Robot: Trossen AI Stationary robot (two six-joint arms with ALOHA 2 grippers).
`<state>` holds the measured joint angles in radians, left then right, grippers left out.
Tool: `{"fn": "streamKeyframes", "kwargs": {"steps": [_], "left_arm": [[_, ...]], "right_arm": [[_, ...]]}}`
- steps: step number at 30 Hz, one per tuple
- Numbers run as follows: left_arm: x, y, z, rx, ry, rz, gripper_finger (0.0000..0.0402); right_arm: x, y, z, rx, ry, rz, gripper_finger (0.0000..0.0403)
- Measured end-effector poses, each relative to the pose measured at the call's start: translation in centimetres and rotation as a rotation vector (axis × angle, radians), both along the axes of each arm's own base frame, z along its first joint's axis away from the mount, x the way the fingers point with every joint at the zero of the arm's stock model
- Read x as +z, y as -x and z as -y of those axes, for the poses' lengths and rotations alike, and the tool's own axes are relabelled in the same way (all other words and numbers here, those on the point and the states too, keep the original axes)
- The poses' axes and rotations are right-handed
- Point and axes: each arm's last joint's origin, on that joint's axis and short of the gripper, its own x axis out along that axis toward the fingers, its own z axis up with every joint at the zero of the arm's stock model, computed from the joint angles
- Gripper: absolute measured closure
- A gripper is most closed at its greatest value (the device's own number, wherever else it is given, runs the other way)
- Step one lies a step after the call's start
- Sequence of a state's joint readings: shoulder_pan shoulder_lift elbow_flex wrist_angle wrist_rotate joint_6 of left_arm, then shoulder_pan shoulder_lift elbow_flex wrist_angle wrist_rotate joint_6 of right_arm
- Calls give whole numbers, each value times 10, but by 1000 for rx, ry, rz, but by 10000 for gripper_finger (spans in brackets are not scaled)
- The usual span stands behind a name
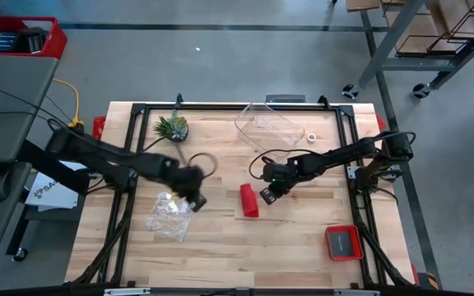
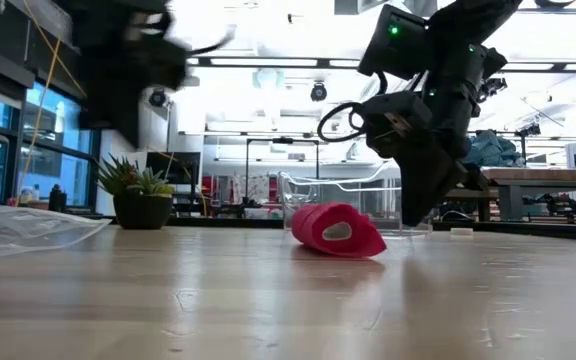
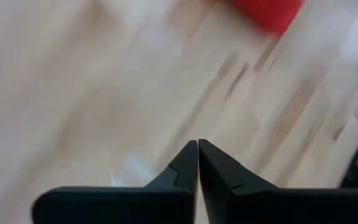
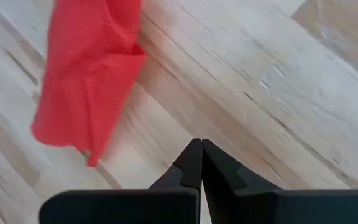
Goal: Roll bandage
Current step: Put the red rolled bandage into the transparent zip bag
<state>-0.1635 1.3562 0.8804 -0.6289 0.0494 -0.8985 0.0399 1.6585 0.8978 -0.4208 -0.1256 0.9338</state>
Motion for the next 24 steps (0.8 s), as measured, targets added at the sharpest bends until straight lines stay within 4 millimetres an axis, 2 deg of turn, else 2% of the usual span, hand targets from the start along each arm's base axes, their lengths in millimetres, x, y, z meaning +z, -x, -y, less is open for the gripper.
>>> {"fn": "streamKeyframes", "kwargs": {"steps": [4,8,12,15,18,24], "left_arm": [[-8,33,21,202,163,-51,343],[-15,50,29,306,222,-87,279],[-17,46,29,277,265,-75,215],[-22,41,30,281,283,-133,184],[-28,33,34,329,271,-206,176],[-31,11,47,329,173,-318,186]], "right_arm": [[-1,1,0,44,19,-5,402],[-1,1,1,65,53,-2,402],[-1,1,1,85,85,1,402],[-1,1,2,102,99,2,402],[-1,2,2,96,112,-1,402],[-1,1,3,88,132,-1,402]]}}
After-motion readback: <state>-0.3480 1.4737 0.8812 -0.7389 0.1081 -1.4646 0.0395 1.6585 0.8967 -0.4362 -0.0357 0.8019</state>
